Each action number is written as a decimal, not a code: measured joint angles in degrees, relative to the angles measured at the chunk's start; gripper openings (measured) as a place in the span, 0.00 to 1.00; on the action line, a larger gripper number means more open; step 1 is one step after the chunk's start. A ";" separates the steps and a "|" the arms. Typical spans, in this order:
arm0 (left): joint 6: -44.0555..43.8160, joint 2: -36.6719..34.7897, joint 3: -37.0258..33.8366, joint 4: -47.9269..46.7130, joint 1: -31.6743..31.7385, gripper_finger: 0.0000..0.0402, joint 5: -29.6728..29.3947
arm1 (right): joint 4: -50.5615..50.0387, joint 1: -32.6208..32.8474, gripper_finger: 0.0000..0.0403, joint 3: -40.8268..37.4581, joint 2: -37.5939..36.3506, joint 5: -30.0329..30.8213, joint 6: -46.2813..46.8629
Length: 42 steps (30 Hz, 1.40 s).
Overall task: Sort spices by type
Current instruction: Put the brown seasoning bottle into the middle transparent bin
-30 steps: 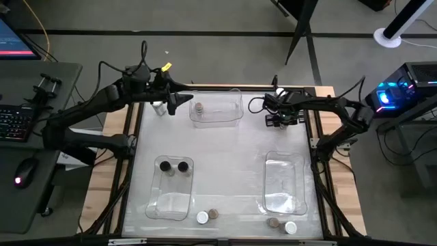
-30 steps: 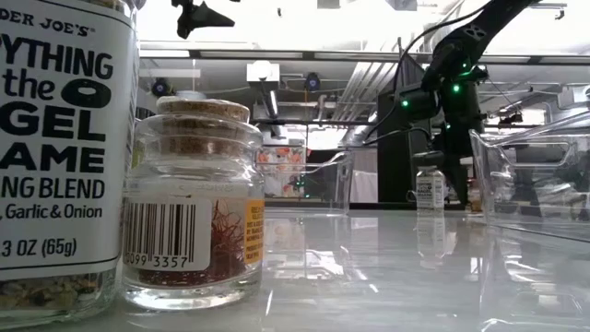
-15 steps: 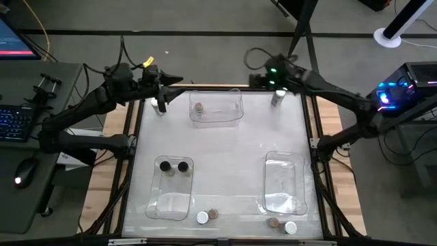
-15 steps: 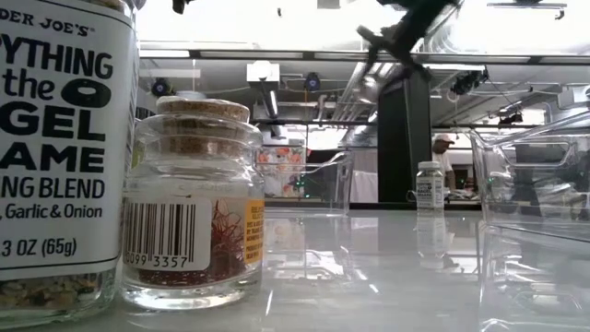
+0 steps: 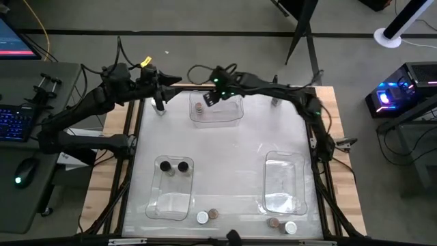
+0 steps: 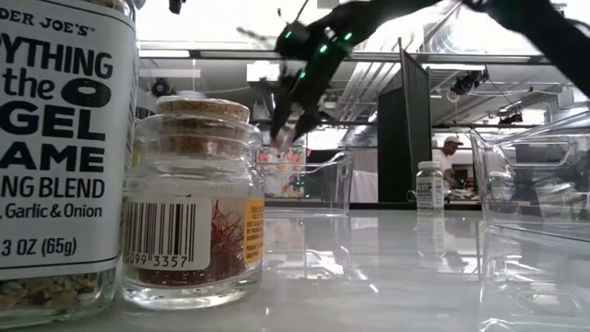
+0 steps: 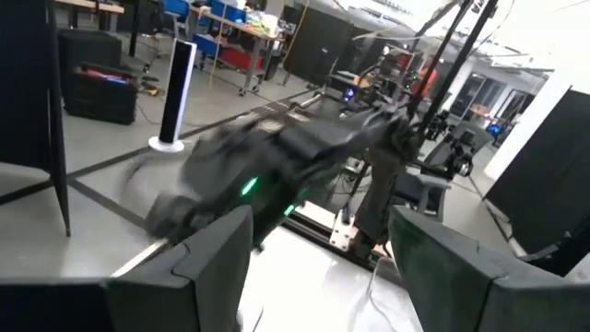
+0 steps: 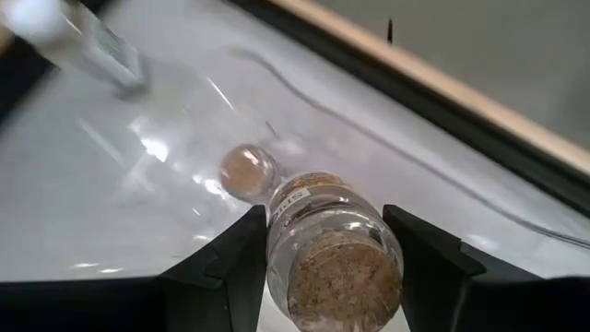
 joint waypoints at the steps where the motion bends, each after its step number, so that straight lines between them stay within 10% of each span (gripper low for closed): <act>1: -0.02 -0.15 0.00 -0.07 0.00 0.61 0.00 | -1.09 0.05 0.46 1.69 1.98 0.02 -0.41; 13: -0.04 -0.20 0.00 -0.11 0.00 0.61 0.00 | -9.83 1.29 0.46 15.37 15.41 0.02 0.49; 42: 0.02 -0.20 0.00 -0.15 0.00 0.61 0.00 | -13.03 0.12 0.59 21.50 15.77 1.46 -0.41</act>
